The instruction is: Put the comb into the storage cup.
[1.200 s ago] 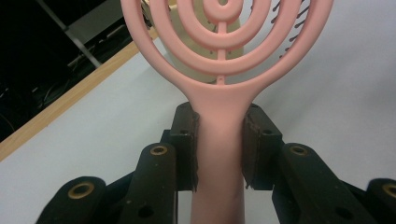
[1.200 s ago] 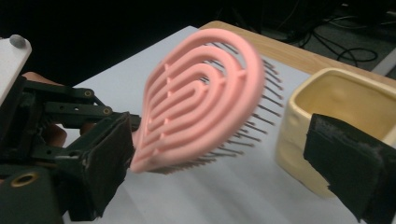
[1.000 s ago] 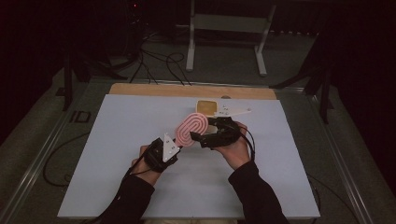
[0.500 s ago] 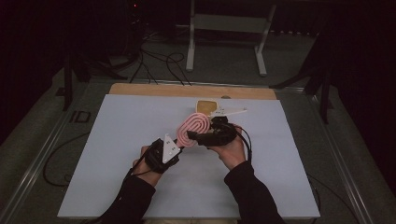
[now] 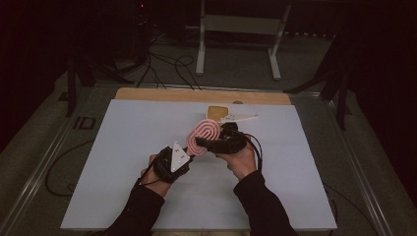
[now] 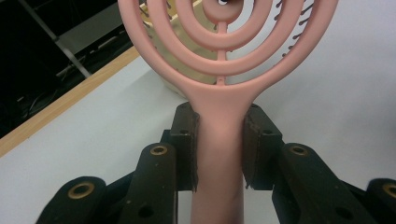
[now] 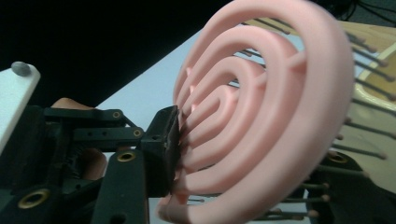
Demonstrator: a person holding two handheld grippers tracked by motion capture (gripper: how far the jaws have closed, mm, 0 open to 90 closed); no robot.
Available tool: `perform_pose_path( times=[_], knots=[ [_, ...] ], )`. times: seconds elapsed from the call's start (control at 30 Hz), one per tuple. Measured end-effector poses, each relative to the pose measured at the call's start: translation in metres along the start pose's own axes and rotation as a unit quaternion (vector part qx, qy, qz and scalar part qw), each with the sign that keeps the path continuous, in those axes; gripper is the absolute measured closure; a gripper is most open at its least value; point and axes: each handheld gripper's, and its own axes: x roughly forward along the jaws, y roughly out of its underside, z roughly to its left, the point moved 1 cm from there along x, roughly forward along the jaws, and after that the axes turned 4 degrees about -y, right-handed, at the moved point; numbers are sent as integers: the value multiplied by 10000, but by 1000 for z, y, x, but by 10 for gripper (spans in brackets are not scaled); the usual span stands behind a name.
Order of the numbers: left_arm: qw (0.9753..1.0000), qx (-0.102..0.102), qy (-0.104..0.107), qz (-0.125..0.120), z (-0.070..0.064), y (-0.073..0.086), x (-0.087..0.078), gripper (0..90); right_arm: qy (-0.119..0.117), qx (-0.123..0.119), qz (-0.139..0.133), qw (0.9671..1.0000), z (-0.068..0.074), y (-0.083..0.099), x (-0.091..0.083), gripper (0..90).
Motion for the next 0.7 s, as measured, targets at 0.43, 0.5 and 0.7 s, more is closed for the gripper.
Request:
perform_pose_path(
  times=[0.43,0.5,0.7],
  knots=[
    [10000,-49,-27,6,2,2,2,701,-263,252,46,9993,5,-1,4,606],
    [10000,-79,-30,-9,2,3,2,701,-290,277,49,9992,6,-2,5,614],
    [9999,-122,17,-52,5,3,1,699,-425,395,15,9983,8,-3,6,632]
  ],
)
